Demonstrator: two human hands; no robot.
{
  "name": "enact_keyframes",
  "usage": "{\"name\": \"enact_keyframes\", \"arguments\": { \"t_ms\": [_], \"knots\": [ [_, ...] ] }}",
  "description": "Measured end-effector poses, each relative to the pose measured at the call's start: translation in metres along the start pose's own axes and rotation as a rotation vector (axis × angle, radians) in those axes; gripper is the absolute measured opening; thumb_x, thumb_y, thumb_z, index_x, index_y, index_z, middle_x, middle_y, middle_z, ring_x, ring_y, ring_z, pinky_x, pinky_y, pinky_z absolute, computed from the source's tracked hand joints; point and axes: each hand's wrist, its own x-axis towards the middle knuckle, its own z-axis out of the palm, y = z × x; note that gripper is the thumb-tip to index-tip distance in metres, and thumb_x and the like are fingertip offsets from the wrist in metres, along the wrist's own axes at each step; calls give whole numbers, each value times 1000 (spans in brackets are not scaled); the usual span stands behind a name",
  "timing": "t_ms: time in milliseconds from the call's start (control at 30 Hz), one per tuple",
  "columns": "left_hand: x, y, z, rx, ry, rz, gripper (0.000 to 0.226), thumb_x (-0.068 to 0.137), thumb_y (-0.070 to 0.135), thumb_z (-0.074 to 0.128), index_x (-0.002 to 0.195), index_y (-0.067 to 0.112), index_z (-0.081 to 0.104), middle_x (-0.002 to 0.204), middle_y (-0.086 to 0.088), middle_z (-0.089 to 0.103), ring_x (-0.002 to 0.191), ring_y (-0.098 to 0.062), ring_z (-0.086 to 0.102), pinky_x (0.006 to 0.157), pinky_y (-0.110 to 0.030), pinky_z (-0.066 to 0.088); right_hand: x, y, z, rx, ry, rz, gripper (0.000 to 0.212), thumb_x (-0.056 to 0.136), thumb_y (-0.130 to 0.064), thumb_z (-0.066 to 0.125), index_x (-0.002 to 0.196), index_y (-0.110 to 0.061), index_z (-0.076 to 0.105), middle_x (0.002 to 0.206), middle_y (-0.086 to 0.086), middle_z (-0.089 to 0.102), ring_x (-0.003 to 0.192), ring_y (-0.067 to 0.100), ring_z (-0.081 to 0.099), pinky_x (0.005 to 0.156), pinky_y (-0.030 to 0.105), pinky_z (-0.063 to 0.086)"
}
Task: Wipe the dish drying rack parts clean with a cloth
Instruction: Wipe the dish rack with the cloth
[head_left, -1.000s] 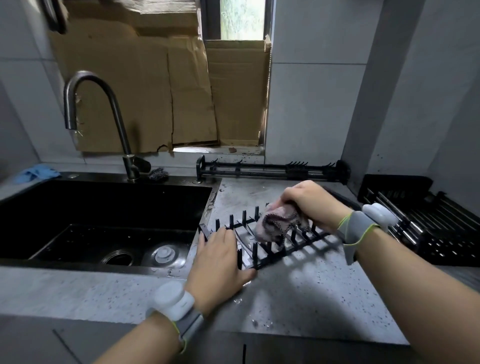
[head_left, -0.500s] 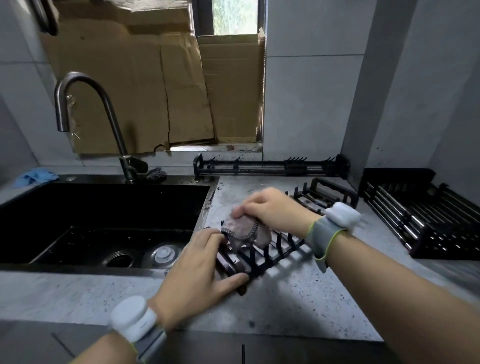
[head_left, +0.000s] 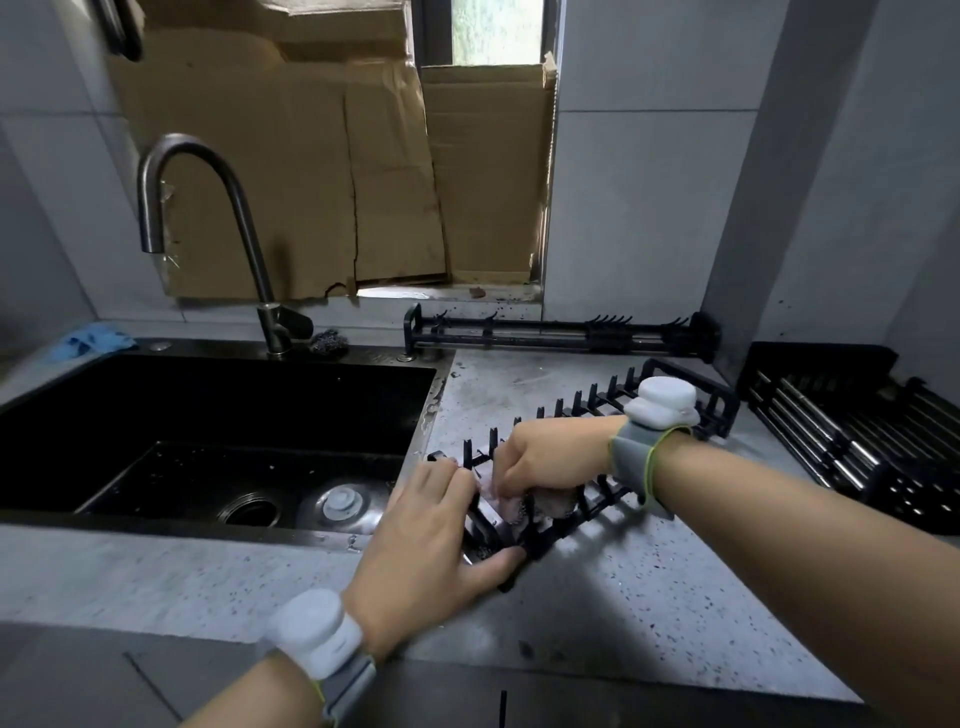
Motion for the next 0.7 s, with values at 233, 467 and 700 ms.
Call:
{"name": "enact_keyframes", "arguments": {
  "t_ms": [233, 467, 700],
  "knots": [
    [2, -2, 0, -14, -51, -11, 61, 73, 71, 62, 102, 17, 54, 104, 6, 50, 100, -18, 46, 90, -34, 43, 8, -4, 22, -111, 106, -84, 41, 105, -41, 38, 124, -18, 67, 135, -5, 45, 119, 13, 52, 112, 33, 34],
    [5, -3, -6, 88, -47, 0, 61, 71, 79, 57, 95, 23, 48, 95, 10, 45, 92, -16, 45, 79, -37, 47, -2, -10, 14, -162, 38, -72, 44, 105, -36, 41, 108, -5, 71, 129, 5, 56, 113, 21, 57, 105, 36, 41],
    [8, -5, -9, 113, -116, -20, 65, 72, 84, 49, 95, 23, 50, 96, 12, 43, 95, -15, 45, 86, -36, 44, -21, -3, 18, -168, 61, -15, 36, 100, -35, 47, 72, -26, 67, 104, 7, 67, 94, 21, 62, 87, 37, 50]
  ]
}}
